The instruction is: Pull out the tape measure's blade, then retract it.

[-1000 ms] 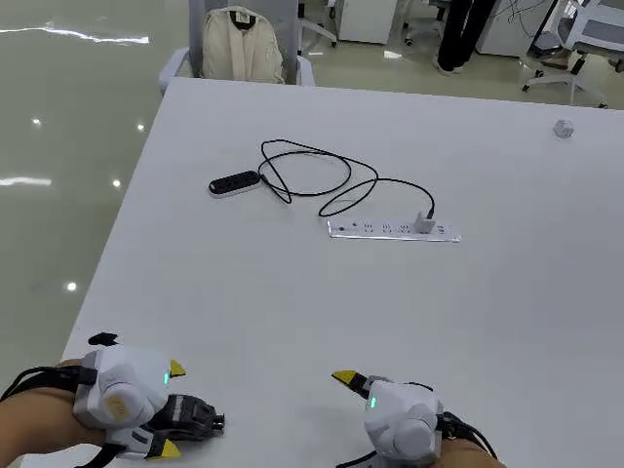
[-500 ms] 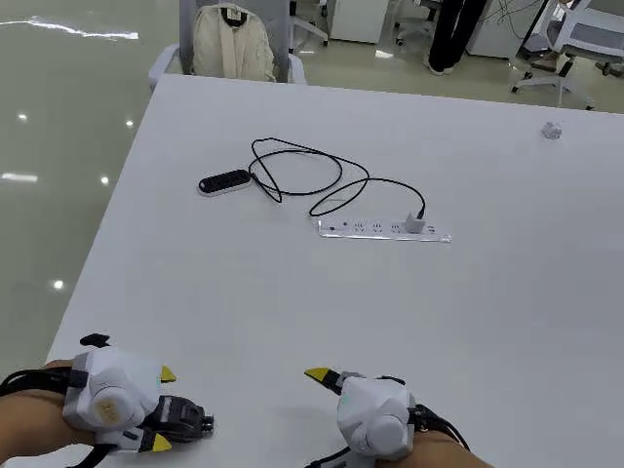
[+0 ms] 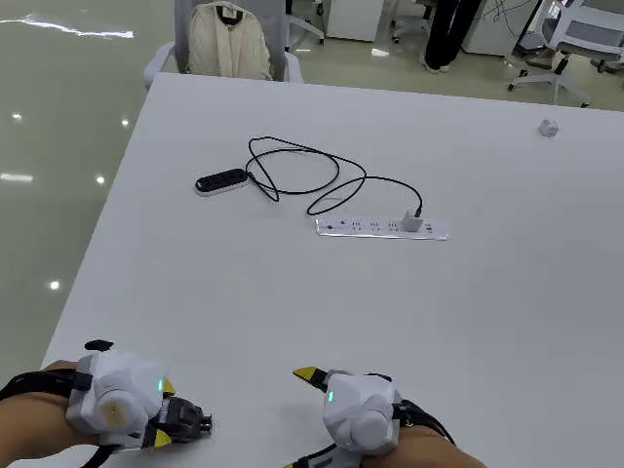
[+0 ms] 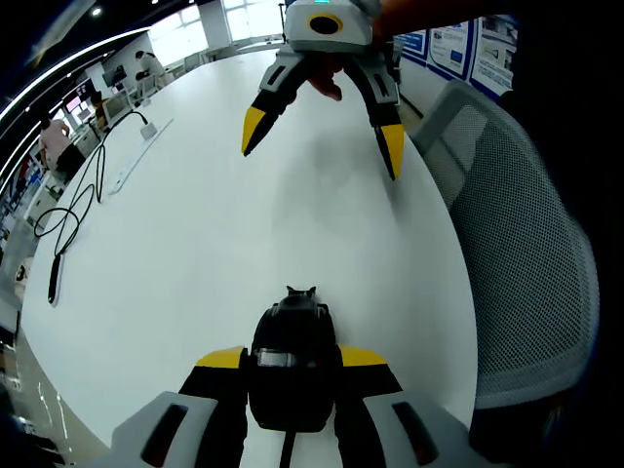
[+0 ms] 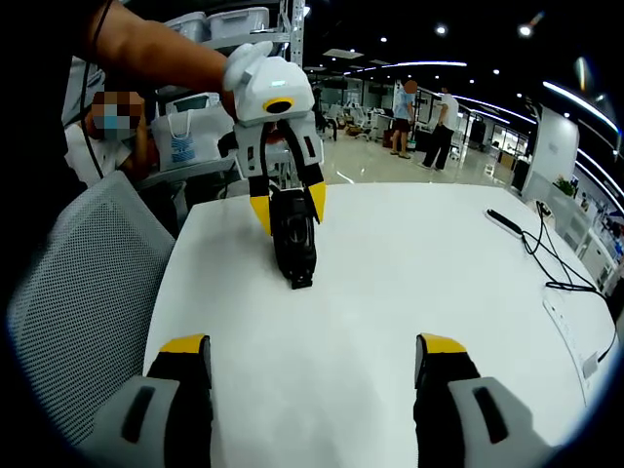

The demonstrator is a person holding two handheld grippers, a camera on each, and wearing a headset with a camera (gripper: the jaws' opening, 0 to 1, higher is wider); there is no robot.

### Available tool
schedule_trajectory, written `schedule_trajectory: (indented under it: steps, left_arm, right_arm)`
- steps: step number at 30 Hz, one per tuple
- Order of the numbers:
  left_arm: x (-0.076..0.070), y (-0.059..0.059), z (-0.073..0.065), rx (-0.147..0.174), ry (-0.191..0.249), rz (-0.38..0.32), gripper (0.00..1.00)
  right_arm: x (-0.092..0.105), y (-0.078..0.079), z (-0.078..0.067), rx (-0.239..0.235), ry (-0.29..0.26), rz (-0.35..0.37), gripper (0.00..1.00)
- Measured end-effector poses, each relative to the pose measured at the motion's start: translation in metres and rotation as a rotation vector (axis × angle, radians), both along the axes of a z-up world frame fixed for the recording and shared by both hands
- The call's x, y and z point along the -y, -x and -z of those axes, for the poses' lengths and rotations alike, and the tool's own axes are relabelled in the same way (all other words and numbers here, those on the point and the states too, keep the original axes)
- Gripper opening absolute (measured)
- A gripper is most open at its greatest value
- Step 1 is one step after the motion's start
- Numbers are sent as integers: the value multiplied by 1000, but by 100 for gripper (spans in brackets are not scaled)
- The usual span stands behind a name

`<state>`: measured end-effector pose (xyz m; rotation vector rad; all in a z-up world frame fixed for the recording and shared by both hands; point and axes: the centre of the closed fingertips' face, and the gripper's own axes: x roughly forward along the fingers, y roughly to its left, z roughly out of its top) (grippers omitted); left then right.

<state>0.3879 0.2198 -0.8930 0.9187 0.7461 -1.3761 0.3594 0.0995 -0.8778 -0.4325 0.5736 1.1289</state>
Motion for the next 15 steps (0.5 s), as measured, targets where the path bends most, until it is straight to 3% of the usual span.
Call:
schedule_trajectory:
  steps: [15]
  left_arm:
    - [0,0,0,-13,4,-5,30]
  right_arm:
    - [-28,-6,0,9,-16,-50,79]
